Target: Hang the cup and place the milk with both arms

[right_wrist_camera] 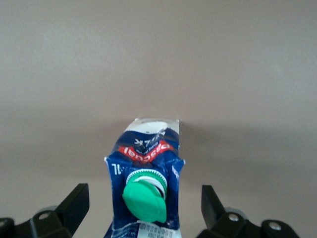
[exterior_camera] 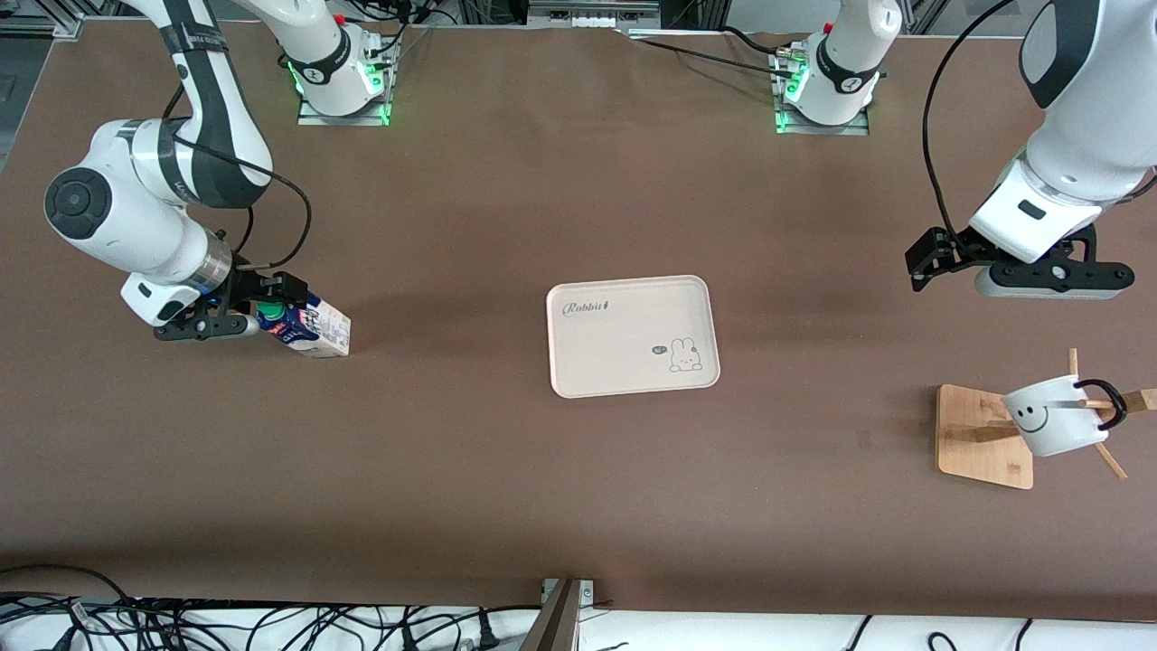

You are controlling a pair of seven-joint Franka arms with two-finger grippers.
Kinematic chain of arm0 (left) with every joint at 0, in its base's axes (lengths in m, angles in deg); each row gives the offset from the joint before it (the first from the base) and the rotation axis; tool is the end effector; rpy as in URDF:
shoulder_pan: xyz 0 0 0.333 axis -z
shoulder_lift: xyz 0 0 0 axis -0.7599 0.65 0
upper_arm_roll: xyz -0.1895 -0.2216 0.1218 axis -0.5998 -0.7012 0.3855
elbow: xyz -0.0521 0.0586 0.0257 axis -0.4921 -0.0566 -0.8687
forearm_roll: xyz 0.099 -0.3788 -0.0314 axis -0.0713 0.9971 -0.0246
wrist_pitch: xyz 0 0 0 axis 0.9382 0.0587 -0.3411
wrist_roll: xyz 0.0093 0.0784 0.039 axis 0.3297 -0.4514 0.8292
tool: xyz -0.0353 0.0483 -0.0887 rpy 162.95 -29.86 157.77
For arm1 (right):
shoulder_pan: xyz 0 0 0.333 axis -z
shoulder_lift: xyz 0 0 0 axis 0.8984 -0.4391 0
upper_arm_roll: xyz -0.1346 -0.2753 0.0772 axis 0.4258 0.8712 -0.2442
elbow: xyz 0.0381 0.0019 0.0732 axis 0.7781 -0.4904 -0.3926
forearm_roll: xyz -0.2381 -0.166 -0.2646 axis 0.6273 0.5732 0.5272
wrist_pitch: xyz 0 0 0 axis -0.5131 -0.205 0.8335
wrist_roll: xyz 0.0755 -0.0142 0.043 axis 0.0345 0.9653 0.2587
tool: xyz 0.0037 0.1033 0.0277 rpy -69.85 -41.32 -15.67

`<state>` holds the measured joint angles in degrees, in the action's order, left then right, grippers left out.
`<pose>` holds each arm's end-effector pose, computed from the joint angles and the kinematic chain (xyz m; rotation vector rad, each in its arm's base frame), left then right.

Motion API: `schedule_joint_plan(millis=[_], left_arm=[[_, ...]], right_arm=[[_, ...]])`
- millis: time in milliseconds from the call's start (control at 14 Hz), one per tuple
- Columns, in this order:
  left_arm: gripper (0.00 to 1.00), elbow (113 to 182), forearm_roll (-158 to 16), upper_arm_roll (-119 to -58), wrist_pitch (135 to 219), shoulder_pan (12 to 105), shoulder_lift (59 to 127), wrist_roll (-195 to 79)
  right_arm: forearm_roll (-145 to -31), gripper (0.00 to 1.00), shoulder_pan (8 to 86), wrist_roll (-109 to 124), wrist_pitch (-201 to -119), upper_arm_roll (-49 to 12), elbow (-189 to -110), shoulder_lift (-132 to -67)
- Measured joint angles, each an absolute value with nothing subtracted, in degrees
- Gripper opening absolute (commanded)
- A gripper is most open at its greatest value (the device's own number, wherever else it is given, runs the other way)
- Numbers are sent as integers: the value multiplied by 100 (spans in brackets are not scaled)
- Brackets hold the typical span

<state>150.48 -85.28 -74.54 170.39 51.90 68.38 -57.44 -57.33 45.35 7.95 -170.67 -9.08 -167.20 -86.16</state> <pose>0.5778 -0.0614 0.5439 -3.0682 0.0242 -0.1940 0.5778 0.0456 0.3578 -3.0985 -0.1412 0.0180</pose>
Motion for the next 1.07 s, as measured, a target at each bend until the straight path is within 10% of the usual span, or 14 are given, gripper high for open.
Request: schedule_joint_plan(millis=[1071], left_arm=[[100, 14965, -8327, -7219, 16274, 5367, 6245, -5700]], right_arm=[[-5469, 100, 4517, 797, -13831, -903, -14707, -7455]])
